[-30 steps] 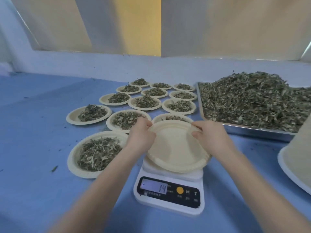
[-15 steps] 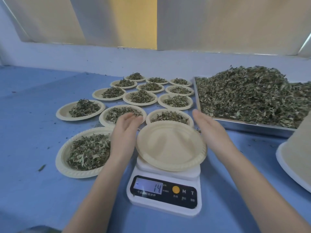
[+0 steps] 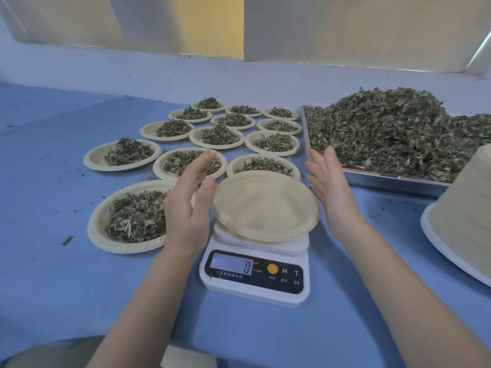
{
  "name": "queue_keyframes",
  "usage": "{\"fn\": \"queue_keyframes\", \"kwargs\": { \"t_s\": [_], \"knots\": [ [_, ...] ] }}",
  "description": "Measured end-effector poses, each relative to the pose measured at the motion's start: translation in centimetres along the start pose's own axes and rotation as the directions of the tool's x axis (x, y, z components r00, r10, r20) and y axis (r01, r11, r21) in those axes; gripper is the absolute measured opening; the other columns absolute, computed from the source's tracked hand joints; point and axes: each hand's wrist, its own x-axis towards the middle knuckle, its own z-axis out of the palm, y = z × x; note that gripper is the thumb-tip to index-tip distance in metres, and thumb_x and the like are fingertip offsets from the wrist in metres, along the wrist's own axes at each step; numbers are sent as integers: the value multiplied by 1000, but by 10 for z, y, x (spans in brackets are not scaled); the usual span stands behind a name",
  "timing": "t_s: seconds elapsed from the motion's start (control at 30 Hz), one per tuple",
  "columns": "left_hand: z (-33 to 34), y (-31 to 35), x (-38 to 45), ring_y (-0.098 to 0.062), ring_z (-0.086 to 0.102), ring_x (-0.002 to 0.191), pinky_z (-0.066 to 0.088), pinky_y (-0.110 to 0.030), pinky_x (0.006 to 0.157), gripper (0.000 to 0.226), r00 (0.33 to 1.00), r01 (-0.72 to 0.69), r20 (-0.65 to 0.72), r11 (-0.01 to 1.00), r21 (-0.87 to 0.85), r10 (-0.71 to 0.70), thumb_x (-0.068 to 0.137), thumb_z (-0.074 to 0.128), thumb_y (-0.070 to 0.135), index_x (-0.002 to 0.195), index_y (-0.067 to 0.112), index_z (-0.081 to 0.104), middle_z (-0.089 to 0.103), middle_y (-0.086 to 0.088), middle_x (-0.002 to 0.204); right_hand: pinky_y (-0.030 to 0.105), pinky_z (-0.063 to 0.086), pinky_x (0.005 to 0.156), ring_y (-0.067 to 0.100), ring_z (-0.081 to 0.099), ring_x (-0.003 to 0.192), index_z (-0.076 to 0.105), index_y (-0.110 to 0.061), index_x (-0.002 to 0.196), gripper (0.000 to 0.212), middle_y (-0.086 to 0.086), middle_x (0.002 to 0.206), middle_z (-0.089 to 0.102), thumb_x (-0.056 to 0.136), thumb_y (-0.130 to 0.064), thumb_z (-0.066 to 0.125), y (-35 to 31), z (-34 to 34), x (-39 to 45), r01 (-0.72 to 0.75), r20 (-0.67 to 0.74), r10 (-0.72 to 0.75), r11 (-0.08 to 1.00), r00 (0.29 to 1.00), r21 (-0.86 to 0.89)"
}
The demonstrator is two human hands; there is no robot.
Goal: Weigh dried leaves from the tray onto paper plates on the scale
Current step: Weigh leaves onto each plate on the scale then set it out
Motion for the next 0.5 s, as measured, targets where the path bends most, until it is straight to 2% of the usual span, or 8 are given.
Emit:
{"fn": "queue_keyframes", "kwargs": {
  "t_s": [0.23,0.33,0.43,0.5],
  "knots": [
    [3,1,-3,-10,50,124,41,-20,100,49,997,-76,35,996,37,75,90,35,40,128,14,52,56,-3,132,26,28,98,3,42,118,40,-37,141,55,-10,146,42,94,-61,23,2,1,1,25,21,-25,1000,999,-16],
    [5,3,-1,-12,49,126,41,-30,103,50,994,-94,52,995,30,93,90,35,38,128,10,53,56,-5,133,27,28,100,3,41,124,42,-39,139,59,-12,146,41,90,-67,25,3,-1,3,25,35,-23,999,999,-48],
    [9,16,16,-7,44,130,35,-31,108,45,970,-188,178,974,125,165,90,34,41,127,21,52,52,2,137,35,22,112,6,34,136,41,-40,141,75,-17,148,38,78,-80,32,4,-4,8,47,9,-47,987,999,-156],
    [15,30,39,-4,39,133,30,-31,110,42,938,-228,302,959,168,170,89,34,47,126,33,50,48,7,140,38,22,115,3,36,134,43,-41,139,74,-21,144,41,75,-77,31,2,-6,14,94,5,-95,978,995,-185]
  ]
}}
